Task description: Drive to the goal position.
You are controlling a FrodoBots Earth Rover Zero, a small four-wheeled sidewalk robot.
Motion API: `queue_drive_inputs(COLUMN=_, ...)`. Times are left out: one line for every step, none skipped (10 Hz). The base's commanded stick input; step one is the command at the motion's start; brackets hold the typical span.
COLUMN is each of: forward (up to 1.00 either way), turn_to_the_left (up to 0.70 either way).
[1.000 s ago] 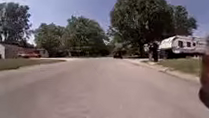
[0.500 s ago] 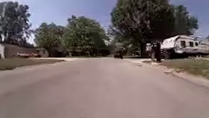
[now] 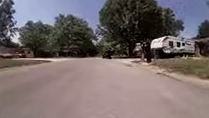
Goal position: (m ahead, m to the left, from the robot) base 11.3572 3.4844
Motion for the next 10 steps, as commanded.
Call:
queue_drive_inputs(forward=0.7, turn_to_the_left=0.0)
queue_drive_inputs(forward=0.7, turn_to_the_left=0.0)
queue_drive_inputs(forward=0.7, turn_to_the_left=0.0)
queue_drive_inputs(forward=0.7, turn_to_the_left=0.0)
queue_drive_inputs(forward=0.7, turn_to_the_left=0.0)
queue_drive_inputs(forward=0.7, turn_to_the_left=-0.16)
queue_drive_inputs(forward=0.7, turn_to_the_left=-0.35)
queue_drive_inputs(forward=0.7, turn_to_the_left=-0.35)
queue_drive_inputs(forward=0.7, turn_to_the_left=-0.35)
queue_drive_inputs(forward=0.7, turn_to_the_left=-0.1)
